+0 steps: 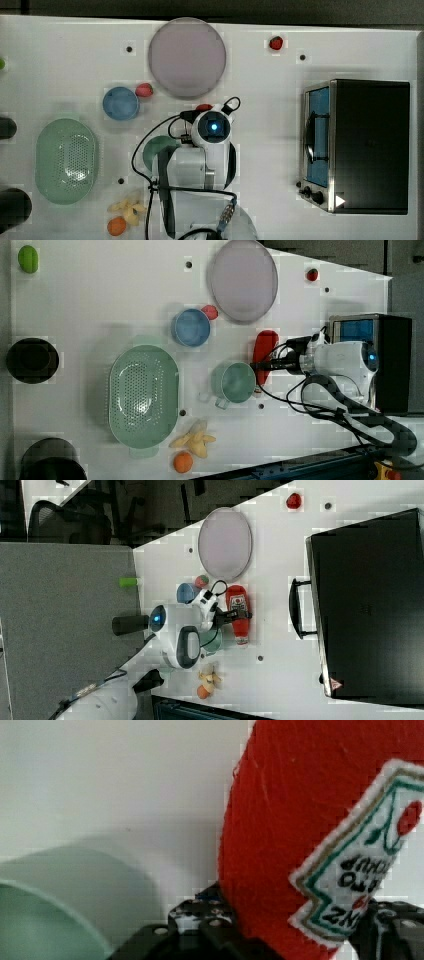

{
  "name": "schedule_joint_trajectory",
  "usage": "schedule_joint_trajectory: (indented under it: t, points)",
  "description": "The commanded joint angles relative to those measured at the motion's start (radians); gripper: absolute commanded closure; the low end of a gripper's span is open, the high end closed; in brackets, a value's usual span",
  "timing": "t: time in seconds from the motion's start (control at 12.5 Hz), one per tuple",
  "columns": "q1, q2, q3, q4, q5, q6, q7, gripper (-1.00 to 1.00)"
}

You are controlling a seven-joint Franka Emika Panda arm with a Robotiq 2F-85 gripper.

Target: Pick Ketchup from the table and place it in strainer.

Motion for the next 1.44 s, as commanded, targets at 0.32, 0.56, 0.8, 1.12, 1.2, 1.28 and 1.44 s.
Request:
schedule_joint_trajectory:
  t: [0.32, 0.56, 0.8, 1.12, 1.2, 1.28, 1.44]
  points:
    - [0.017, -0.315, 0.061, 0.086, 0.004, -0.306, -0.002, -0.25]
    - [0.030, -0.422, 0.106, 0.144, 0.005, -0.488, 0.115, -0.25]
    - [0.057, -0.461, 0.194, 0.177, 0.005, -0.540, 0.317, -0.25]
    - [0.083, -0.452, 0.343, 0.186, 0.006, -0.545, 0.623, -0.25]
    - [0.088, -0.445, 0.380, 0.188, 0.006, -0.544, 0.697, -0.25]
    - [0.093, -0.434, 0.416, 0.189, 0.007, -0.539, 0.762, -0.25]
    - [0.099, -0.396, 0.484, 0.190, 0.007, -0.499, 0.866, -0.25]
